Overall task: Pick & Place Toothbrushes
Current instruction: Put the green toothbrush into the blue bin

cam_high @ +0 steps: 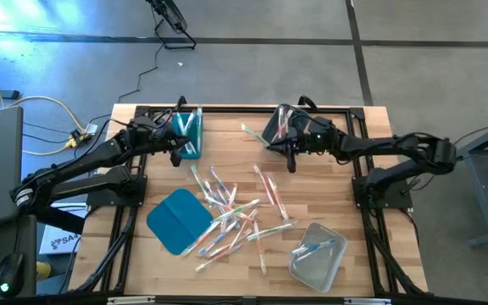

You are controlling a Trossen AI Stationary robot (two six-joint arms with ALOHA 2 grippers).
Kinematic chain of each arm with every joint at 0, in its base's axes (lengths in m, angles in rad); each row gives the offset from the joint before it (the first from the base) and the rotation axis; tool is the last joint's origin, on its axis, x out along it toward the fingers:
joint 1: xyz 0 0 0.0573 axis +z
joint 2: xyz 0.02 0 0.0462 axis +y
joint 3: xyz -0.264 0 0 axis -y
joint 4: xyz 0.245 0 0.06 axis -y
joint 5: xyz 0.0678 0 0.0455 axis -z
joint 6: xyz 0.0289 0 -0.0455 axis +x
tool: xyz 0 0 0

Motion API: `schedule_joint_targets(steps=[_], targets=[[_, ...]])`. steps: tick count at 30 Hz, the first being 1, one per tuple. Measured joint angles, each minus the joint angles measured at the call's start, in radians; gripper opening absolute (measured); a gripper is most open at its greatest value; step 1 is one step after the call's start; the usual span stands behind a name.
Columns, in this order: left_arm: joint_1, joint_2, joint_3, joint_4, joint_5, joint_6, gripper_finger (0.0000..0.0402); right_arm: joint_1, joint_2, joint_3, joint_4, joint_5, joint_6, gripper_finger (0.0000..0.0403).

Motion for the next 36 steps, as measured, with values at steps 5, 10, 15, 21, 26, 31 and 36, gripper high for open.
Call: schedule_joint_targets(steps=[5,10,15,21,26,31,36], targets=[[0.000,0.044,0.000,-0.015,-0.003,0.024,0.0001,0.000,0.070,0.000,0.055,0.006,0.000,0.0015],[0.000,0.104,0.000,0.017,0.002,-0.002,0.0001,0.000,0.136,0.000,0.094,-0.007,-0.023,0.0015],[0.000,0.189,0.000,0.168,0.005,-0.004,0.0001,-0.006,0.152,0.000,0.111,-0.078,-0.041,0.0015],[0.000,0.311,0.000,0.443,0.121,-0.004,0.0001,-0.004,0.152,0.000,0.155,-0.103,-0.040,0.0016],[0.000,0.410,0.000,0.668,0.314,-0.004,0.0001,0.003,0.151,0.000,0.159,-0.103,-0.040,0.0015],[-0.024,0.488,0.000,0.797,0.403,-0.003,0.0001,0.003,0.151,0.000,0.175,-0.100,-0.037,0.0015],[-0.097,0.542,0.000,0.915,0.403,0.067,0.0001,0.003,0.151,0.000,0.182,-0.100,-0.015,0.0015]])
